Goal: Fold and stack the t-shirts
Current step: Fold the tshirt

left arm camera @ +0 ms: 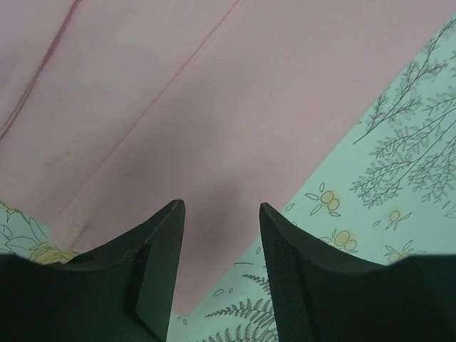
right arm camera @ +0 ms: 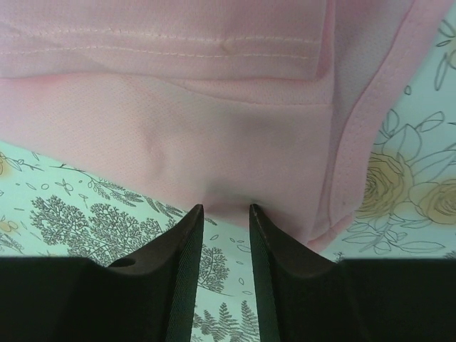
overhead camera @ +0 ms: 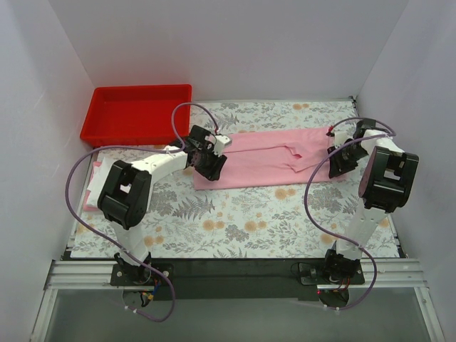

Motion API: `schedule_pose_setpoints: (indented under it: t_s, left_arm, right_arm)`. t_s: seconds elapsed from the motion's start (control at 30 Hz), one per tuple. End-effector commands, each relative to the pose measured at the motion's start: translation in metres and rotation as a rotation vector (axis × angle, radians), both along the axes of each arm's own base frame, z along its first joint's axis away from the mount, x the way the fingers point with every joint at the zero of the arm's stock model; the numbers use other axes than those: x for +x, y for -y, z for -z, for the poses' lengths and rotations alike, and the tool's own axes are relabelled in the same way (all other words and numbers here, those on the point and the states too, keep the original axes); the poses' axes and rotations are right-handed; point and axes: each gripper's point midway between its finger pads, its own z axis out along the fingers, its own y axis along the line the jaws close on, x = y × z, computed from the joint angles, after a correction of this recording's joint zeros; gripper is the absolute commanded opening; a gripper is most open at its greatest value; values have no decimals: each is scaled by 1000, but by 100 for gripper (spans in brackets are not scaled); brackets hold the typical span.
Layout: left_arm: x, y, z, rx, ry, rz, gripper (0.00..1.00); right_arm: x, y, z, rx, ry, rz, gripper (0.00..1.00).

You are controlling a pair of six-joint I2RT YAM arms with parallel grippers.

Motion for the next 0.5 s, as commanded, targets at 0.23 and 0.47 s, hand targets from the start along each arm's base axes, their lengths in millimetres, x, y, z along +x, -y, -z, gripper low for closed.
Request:
schedule_pose_setpoints:
  t_s: [0.23, 0.47]
  left_arm:
    - [-11, -31, 33, 192, 18, 135, 47]
    - [-28, -43, 55, 242, -17, 210, 44]
  right_arm:
    - [16, 26, -13, -137, 84, 23, 45]
    - [2, 39, 8, -216, 31, -1, 43]
